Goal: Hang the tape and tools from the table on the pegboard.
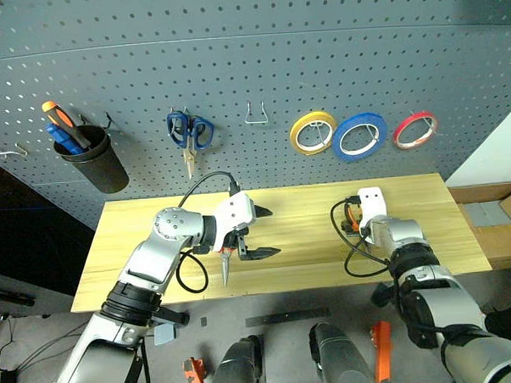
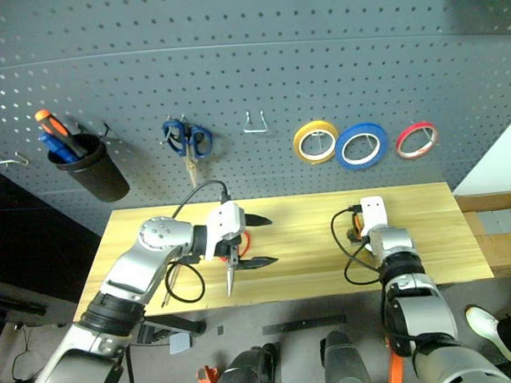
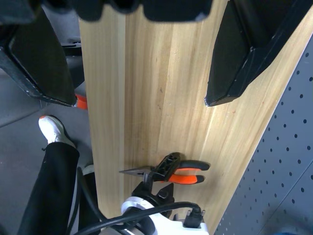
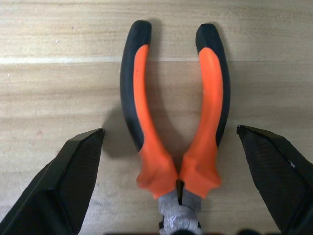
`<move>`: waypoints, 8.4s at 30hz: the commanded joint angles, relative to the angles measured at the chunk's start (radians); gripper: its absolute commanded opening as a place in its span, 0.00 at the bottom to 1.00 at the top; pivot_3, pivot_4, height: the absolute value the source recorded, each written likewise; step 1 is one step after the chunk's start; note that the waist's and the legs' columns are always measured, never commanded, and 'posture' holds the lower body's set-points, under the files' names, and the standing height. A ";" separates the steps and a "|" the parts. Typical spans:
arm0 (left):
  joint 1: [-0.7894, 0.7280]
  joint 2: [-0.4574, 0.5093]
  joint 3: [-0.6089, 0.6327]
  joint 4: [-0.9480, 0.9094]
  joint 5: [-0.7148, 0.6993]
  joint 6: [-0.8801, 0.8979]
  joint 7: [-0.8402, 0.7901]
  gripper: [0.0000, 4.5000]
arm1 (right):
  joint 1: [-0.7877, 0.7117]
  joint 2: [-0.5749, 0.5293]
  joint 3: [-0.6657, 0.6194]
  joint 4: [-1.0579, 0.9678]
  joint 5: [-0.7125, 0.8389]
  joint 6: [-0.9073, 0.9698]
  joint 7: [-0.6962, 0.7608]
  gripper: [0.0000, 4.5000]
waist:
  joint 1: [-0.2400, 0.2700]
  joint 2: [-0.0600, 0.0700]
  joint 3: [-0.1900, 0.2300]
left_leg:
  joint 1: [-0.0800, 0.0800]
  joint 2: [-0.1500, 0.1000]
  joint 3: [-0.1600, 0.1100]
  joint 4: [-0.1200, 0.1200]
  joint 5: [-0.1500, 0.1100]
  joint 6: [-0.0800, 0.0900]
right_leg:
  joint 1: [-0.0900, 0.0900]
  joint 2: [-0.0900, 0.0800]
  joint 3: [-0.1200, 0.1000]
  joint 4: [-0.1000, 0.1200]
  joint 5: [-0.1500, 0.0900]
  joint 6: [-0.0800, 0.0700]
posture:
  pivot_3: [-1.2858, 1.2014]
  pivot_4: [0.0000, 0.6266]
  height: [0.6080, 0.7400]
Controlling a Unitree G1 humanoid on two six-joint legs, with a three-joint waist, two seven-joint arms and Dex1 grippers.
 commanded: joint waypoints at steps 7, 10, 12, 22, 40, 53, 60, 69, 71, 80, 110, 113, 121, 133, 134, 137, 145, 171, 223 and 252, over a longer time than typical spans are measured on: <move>0.020 -0.006 0.044 -0.071 -0.047 0.043 0.026 1.00 | -0.021 -0.020 -0.008 0.130 0.025 -0.018 0.007 0.65 | 0.000 -0.001 -0.002 | 0.004 0.000 -0.001 0.000 0.000 0.000 | 0.005 0.000 0.000 -0.001 0.000 0.000 | 0.46 0.32 1.00; 0.042 -0.008 0.080 -0.094 -0.075 0.085 0.061 1.00 | -0.011 -0.014 -0.009 0.113 0.035 -0.029 -0.003 0.45 | 0.000 -0.001 -0.003 | 0.004 0.000 -0.001 0.001 0.000 0.000 | 0.006 0.000 -0.001 -0.001 0.000 0.000 | 0.45 0.32 1.00; 0.065 -0.004 0.107 -0.113 -0.092 0.110 0.085 1.00 | 0.004 -0.007 -0.002 0.068 0.035 -0.036 -0.007 0.41 | 0.000 -0.001 -0.003 | 0.004 0.000 -0.001 0.001 0.000 0.000 | 0.006 0.001 -0.001 -0.001 0.000 0.000 | 0.45 0.32 1.00; 0.207 -0.009 0.366 -0.210 -0.195 0.175 0.287 1.00 | 0.329 0.116 0.179 -0.962 0.046 0.236 0.006 0.41 | -0.002 0.000 -0.003 | -0.002 0.001 -0.002 0.000 0.000 0.000 | -0.004 0.001 0.001 0.003 0.000 0.000 | 0.46 0.32 1.00; 0.254 -0.006 0.491 -0.353 -0.239 0.186 0.457 1.00 | -0.128 0.350 0.300 -1.143 0.006 0.117 -0.072 0.41 | 0.031 -0.001 -0.003 | -0.005 0.008 -0.005 0.000 0.003 -0.007 | -0.007 0.009 -0.002 -0.001 0.006 -0.006 | 0.50 0.30 1.00; 0.142 -0.055 0.414 -0.321 -0.228 0.178 0.495 1.00 | -0.379 0.336 0.198 -0.530 0.008 -0.426 -0.064 0.41 | 0.044 -0.001 -0.003 | -0.005 0.015 -0.003 -0.001 0.003 -0.011 | -0.009 0.016 -0.002 -0.001 0.009 -0.011 | 0.52 0.29 1.00; 0.113 -0.070 0.396 -0.294 -0.215 0.155 0.504 1.00 | -0.488 0.322 0.172 -0.232 0.002 -0.665 -0.075 0.41 | 0.044 -0.001 -0.003 | -0.005 0.016 -0.002 -0.002 0.004 -0.011 | -0.011 0.017 -0.001 0.000 0.009 -0.012 | 0.52 0.28 1.00; 0.071 -0.091 0.375 -0.251 -0.200 0.123 0.512 1.00 | -0.516 0.290 0.179 0.045 -0.045 -0.857 -0.094 0.41 | 0.058 -0.001 -0.003 | -0.005 0.018 -0.003 -0.002 0.006 -0.015 | -0.010 0.020 -0.001 0.001 0.011 -0.014 | 0.53 0.29 1.00; 0.064 -0.096 0.373 -0.238 -0.196 0.112 0.513 1.00 | -0.507 0.283 0.181 0.077 -0.058 -0.881 -0.098 0.40 | 0.059 -0.001 -0.003 | -0.005 0.018 -0.004 -0.002 0.007 -0.017 | -0.010 0.022 -0.001 0.001 0.011 -0.015 | 0.53 0.29 1.00; -0.003 -0.142 0.420 -0.169 -0.219 0.082 0.576 1.00 | -0.463 0.279 0.178 0.124 -0.085 -0.892 -0.103 0.40 | 0.061 -0.001 -0.003 | -0.005 0.022 -0.005 -0.001 0.010 -0.020 | -0.009 0.026 -0.001 0.001 0.013 -0.017 | 0.52 0.30 1.00; 0.257 -0.133 0.330 -0.272 -0.104 0.444 0.781 1.00 | 0.205 0.023 0.416 -1.147 0.132 0.265 0.486 0.99 | 0.057 -0.002 -0.003 | -0.004 0.027 -0.004 -0.002 0.009 -0.021 | -0.009 0.029 -0.002 -0.001 0.014 -0.019 | 0.50 0.30 1.00; 0.263 -0.172 0.347 -0.254 -0.111 0.567 0.846 1.00 | 0.261 -0.043 0.465 -1.288 0.228 0.412 0.565 0.99 | 0.056 -0.002 -0.004 | -0.004 0.028 -0.004 -0.002 0.009 -0.021 | -0.008 0.029 -0.003 -0.001 0.011 -0.014 | 0.50 0.30 1.00; 0.217 -0.272 0.329 -0.091 -0.090 0.738 0.940 1.00 | 0.240 -0.034 0.531 -1.336 0.257 0.466 0.527 0.99 | 0.055 -0.004 -0.005 | 0.002 0.030 -0.003 0.000 0.009 -0.021 | -0.002 0.030 -0.004 -0.001 0.011 -0.014 | 0.49 0.31 1.00; 0.126 -0.367 0.400 0.118 -0.077 0.767 1.054 1.00 | 0.194 -0.055 0.538 -1.320 0.277 0.454 0.521 0.99 | 0.058 -0.005 -0.005 | 0.001 0.030 -0.002 0.000 0.009 -0.023 | -0.003 0.029 -0.003 -0.002 0.011 -0.014 | 0.49 0.32 1.00; 0.120 -0.373 0.405 0.133 -0.077 0.768 1.059 1.00 | 0.190 -0.056 0.537 -1.319 0.277 0.454 0.520 0.99 | 0.057 -0.005 -0.005 | 0.001 0.030 -0.002 0.000 0.009 -0.023 | -0.003 0.029 -0.003 -0.002 0.011 -0.014 | 0.49 0.32 1.00; 0.095 -0.397 0.442 0.198 -0.083 0.765 1.083 1.00 | 0.172 -0.062 0.530 -1.316 0.276 0.454 0.517 0.99 | 0.056 -0.005 -0.005 | 0.001 0.030 -0.002 -0.001 0.009 -0.023 | -0.003 0.029 -0.003 -0.002 0.011 -0.014 | 0.48 0.32 1.00; 0.046 -0.424 0.525 0.315 -0.094 0.716 1.122 0.88 | 0.164 -0.077 0.527 -1.324 0.276 0.461 0.503 1.00 | 0.054 -0.005 -0.006 | 0.002 0.030 0.000 0.000 0.009 -0.023 | -0.003 0.029 -0.003 -0.002 0.011 -0.014 | 0.47 0.33 1.00; 0.242 -0.371 0.443 0.029 -0.083 0.420 0.943 0.01 | 0.165 -0.077 0.433 -1.410 0.312 0.428 0.432 1.00 | 0.049 -0.005 -0.006 | 0.001 0.031 0.000 -0.002 0.008 -0.023 | -0.004 0.028 -0.002 -0.004 0.011 -0.014 | 0.46 0.33 1.00; 0.153 -0.200 0.424 -0.150 0.056 0.005 0.905 0.36 | 0.132 -0.050 0.361 -1.362 0.284 0.004 0.452 1.00 | 0.051 -0.005 -0.005 | 0.000 0.032 0.003 -0.003 0.008 -0.023 | -0.005 0.029 -0.003 -0.005 0.011 -0.015 | 0.47 0.32 1.00; -0.087 -0.034 0.440 0.704 0.013 0.350 0.755 0.98 | 0.135 0.108 0.444 -1.387 0.369 0.686 0.254 1.00 | 0.022 -0.014 0.028 | -0.003 0.032 -0.001 -0.005 0.007 -0.023 | -0.010 0.029 -0.003 -0.005 0.010 -0.015 | 0.44 0.50 1.00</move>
